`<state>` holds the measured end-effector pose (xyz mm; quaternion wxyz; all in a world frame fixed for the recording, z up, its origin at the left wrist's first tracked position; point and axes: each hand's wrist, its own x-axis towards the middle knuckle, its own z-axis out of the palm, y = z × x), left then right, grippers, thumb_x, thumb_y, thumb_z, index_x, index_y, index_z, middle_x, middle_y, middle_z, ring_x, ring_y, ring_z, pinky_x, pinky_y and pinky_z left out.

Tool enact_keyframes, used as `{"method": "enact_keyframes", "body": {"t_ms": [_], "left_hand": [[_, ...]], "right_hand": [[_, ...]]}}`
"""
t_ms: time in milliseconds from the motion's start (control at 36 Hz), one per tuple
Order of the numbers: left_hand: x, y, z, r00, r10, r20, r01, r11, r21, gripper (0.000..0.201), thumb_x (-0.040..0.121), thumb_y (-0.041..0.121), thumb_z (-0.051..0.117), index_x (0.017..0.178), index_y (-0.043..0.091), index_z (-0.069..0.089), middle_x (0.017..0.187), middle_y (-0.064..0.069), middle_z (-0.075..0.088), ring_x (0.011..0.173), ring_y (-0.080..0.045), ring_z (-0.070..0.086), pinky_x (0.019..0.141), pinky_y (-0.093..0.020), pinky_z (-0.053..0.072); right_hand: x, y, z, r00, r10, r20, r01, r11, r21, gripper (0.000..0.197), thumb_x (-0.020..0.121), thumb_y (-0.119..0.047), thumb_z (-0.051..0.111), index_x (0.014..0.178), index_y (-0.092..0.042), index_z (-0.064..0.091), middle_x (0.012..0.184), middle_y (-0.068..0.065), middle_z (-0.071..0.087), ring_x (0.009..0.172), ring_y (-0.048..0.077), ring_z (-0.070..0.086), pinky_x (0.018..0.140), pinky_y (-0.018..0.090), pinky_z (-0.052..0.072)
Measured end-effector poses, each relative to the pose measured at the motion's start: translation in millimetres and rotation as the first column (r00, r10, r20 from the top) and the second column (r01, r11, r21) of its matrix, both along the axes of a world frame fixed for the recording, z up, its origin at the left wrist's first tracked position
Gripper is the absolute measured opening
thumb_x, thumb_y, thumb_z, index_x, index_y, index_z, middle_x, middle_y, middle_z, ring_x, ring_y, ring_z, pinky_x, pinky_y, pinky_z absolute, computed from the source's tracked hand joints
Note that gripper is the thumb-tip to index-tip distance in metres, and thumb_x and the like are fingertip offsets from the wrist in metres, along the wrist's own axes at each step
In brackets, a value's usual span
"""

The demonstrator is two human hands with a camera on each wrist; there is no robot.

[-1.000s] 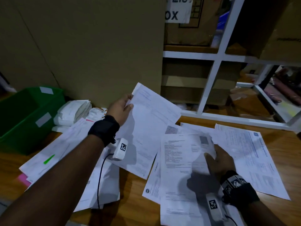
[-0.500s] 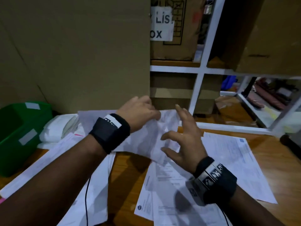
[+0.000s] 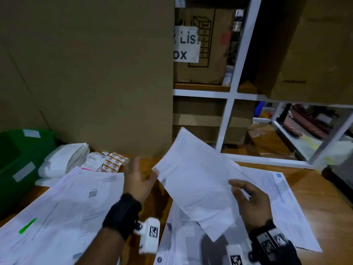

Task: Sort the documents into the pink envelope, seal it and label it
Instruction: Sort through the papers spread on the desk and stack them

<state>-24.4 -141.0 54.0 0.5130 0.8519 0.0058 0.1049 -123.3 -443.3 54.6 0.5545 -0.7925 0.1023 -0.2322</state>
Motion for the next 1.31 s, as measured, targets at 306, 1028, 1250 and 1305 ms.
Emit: {"method": "enact_keyframes", "body": {"t_ms": [306,1028,1250,1305], "left_hand": [[-48.1,-41.7,-30.0,0.909,-0.402,-0.113,0.267,0.768,-0.583,0.052,0.09,0.002,0.072,0.129,0.032,0.056,0.144,0.002,0.05,0.129,-0.023,0.056,0.106,-0.05,0.049],[-46.1,-53.9,-51.0,0.881,-0.238,-0.408,0.382,0.868,0.318,0.033,0.093,0.03,0.066,0.124,0.027,0.054,0.119,0.006,0.061,0.101,-0.017,0.058,0.082,-0.029,0.047],[-39.7,-70.3,-47.2,0.847,-0.223,-0.482,0.302,0.949,0.091,0.064,0.085,0.034,0.075,0.136,0.019,0.04,0.13,0.002,0.06,0.11,-0.022,0.061,0.088,-0.032,0.049],[-37.7,-67.7,-51.1,0.831,-0.205,-0.517,0.237,0.972,-0.005,0.076,0.075,0.043,0.082,0.134,0.018,0.041,0.125,0.001,0.062,0.108,-0.024,0.064,0.09,-0.037,0.053]], "right_hand": [[-42.0,18.7,-40.3,0.996,0.091,-0.008,-0.088,0.98,0.178,0.025,0.088,0.002,0.068,0.079,-0.019,0.078,0.078,0.001,0.076,0.059,0.011,0.064,0.053,0.02,0.049],[-50.7,-44.3,-59.9,0.684,-0.138,-0.717,-0.301,0.842,-0.449,0.026,0.076,-0.021,0.067,0.101,-0.028,0.071,0.101,-0.002,0.058,0.1,0.024,0.063,0.08,0.023,0.042],[-40.1,-25.1,-56.4,0.669,-0.136,-0.731,-0.395,0.768,-0.504,0.036,0.074,-0.04,0.069,0.11,-0.037,0.067,0.124,0.0,0.053,0.11,0.025,0.058,0.096,0.027,0.045],[-38.5,-23.7,-59.6,0.699,-0.089,-0.71,-0.374,0.8,-0.469,0.032,0.068,-0.042,0.064,0.099,-0.037,0.068,0.117,0.001,0.059,0.097,0.022,0.062,0.082,0.023,0.046]]}}
